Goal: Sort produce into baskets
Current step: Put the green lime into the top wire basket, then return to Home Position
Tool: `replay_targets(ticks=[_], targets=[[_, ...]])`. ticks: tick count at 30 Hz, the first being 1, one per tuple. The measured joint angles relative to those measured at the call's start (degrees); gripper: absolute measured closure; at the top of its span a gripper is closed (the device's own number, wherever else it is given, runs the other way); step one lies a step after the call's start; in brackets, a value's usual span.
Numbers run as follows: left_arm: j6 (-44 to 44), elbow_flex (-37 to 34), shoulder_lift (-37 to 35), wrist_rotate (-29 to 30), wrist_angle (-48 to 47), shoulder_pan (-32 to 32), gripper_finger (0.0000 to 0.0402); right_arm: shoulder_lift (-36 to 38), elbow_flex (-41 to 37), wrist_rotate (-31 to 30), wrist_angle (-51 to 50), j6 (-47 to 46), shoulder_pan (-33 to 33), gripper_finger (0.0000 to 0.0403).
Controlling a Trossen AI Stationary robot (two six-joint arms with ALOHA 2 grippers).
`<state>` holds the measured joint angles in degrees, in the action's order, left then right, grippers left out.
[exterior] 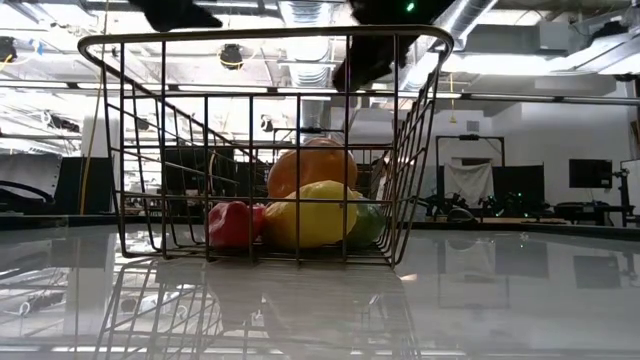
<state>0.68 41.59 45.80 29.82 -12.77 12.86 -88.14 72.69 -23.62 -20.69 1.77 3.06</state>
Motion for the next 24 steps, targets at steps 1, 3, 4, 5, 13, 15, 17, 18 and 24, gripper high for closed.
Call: replay_targets(ticks=[1, 3, 4, 5, 13, 15, 17, 18, 24], targets=[[-1.3, -0.3, -0.3, -0.5, 2.0, 0.0, 0.005, -0.4, 0.0, 1.5, 1.0, 0.1, 1.3, 0.0103], [-3.5, -1.9, -1.5, -2.6, 5.6, 0.0, 0.005, -0.5, -0.1, 5.0, 1.0, 0.0, 3.9, 0.0089], [-4.5, -2.9, -2.4, -2.8, 7.1, 0.0, 0.005, -0.5, -0.1, 6.4, 1.0, -0.5, 5.1, 0.0082], [-5.2, -3.9, -3.4, -2.7, 7.4, 0.0, 0.005, -0.4, -0.1, 7.5, 1.2, -1.0, 6.2, 0.0074], [-5.6, -9.3, -16.0, 1.6, 7.6, -0.2, 0.005, 6.4, -4.8, 8.9, -1.2, -1.5, 8.7, 0.0032], [-5.9, -10.7, -19.8, 2.3, 7.4, -0.2, 0.005, 10.1, -10.6, 8.5, 3.6, -2.1, 8.2, 0.0031], [-6.8, -12.4, -23.9, 3.9, 7.4, -0.2, 0.005, 14.5, -17.2, 8.4, 8.8, -2.9, 7.7, 0.0031], [-7.4, -13.2, -25.5, 4.6, 7.2, -0.2, 0.005, 16.8, -20.4, 8.3, 11.4, -3.3, 7.5, 0.0032], [-8.8, -16.5, -33.2, 4.0, 6.7, -0.2, 0.005, 29.8, -37.0, 4.8, 22.8, -5.2, 5.4, 0.0034]])
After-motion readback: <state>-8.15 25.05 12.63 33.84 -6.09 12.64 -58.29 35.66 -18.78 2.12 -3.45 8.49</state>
